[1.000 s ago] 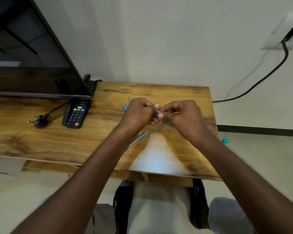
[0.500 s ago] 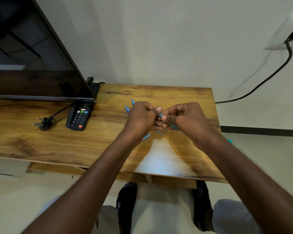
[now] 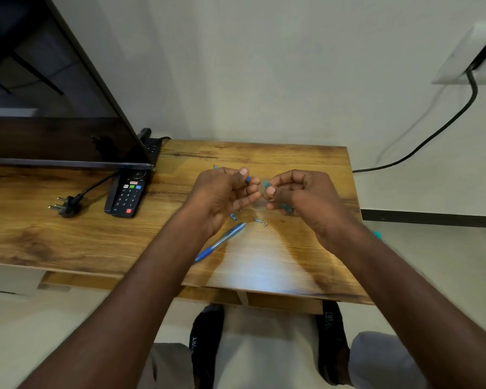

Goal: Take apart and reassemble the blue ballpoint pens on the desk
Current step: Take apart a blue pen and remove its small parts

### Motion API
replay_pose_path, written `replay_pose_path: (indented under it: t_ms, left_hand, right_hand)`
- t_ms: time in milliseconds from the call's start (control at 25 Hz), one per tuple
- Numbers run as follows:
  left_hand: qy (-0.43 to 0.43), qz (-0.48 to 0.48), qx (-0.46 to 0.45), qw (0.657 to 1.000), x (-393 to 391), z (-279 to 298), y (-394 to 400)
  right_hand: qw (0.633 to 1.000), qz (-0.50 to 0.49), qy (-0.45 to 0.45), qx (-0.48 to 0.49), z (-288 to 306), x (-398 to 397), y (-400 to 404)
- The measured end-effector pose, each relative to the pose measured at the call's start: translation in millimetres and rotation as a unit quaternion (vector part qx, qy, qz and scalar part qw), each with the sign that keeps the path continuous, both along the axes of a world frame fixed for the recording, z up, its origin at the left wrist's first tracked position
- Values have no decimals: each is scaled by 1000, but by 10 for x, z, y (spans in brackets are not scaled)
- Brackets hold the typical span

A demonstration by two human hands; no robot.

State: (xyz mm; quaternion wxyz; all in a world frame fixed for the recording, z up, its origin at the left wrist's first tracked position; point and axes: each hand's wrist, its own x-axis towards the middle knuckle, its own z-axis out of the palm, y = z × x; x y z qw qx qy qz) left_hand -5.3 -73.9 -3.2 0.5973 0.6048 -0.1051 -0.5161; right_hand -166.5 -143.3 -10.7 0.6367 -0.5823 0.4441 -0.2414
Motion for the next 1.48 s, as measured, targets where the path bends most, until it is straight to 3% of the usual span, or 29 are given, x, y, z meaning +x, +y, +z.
replay_pose_path:
  t_ms: [120,280,440,680,1080,1480]
  left_hand:
    - [90,-11,25,996,-2,-1,9]
    - [143,-31,29,989,-50,-8,-14]
    - [143,-63,35,987,-117,-22,-40]
    - [174,-69,34,982,-175,-56,-30]
    - [194,-63,32,979,-212,-47,-23]
    - [186,-62,28,980,-241,-68,-16]
  right_hand:
    - [999,-22,-25,0,7,3,-8]
    - [998,-48,-39,-33,-5,14,-17]
    - [992,-86,-3,-90,-44,-8,-73]
    - [974,-61,81,-202,-43,-38,-94]
    - [933,-34,121,-338,-57,-12,-68]
    - [942,-45,106,-316,-118,-3,-103]
